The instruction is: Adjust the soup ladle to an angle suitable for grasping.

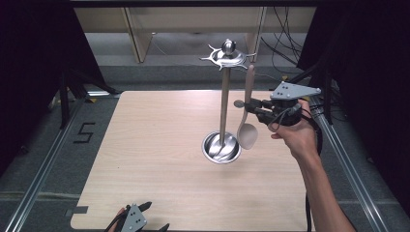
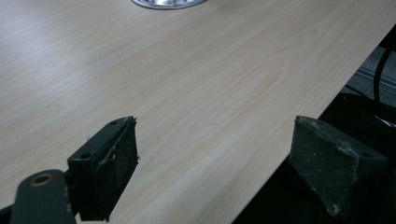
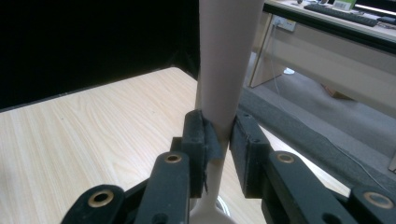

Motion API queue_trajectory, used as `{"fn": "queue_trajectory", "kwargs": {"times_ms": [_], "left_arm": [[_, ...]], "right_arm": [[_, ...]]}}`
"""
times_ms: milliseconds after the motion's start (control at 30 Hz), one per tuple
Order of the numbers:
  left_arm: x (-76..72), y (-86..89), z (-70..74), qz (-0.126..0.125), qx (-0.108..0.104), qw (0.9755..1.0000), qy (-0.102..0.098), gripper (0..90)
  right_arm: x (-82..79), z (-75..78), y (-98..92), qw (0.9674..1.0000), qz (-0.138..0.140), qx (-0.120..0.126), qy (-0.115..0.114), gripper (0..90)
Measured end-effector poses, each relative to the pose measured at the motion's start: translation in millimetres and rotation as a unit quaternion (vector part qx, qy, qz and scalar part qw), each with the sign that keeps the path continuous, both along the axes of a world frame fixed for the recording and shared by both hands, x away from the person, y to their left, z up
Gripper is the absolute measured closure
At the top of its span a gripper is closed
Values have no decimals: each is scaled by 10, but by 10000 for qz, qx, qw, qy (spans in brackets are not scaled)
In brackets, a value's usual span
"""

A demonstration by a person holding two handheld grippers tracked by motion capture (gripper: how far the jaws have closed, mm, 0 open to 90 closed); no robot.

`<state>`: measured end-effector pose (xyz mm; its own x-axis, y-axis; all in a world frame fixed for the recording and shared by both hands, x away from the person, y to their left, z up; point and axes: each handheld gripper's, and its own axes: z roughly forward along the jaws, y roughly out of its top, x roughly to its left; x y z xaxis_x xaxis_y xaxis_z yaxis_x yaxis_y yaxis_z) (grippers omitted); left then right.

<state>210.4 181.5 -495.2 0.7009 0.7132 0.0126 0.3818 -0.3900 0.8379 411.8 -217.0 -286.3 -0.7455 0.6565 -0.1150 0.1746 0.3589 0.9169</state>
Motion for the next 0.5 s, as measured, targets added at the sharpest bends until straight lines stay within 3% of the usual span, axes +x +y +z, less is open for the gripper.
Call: {"fn": "queue_trajectory", "kwargs": {"times_ms": [300,367,400,433,467,500], "left_arm": [[-2,-2,0,-13,-14,10000,73,147],[3,4,3,-26,73,9999,63,147],[-2,-4,1,-13,-5,10000,71,147],[-2,-2,4,-37,27,10000,52,147],[3,6,6,-52,113,9999,52,147],[4,7,6,-58,119,9999,52,147]], "right_arm": [[25,6,30,10000,-21,-1,45,769],[25,1,43,10000,-58,31,49,769],[40,-3,48,10000,-52,-11,39,769],[38,-3,51,9999,-60,-30,111,769],[51,-2,46,9999,-97,-75,-22,769],[48,-5,54,9999,-112,-37,8,769]]}}
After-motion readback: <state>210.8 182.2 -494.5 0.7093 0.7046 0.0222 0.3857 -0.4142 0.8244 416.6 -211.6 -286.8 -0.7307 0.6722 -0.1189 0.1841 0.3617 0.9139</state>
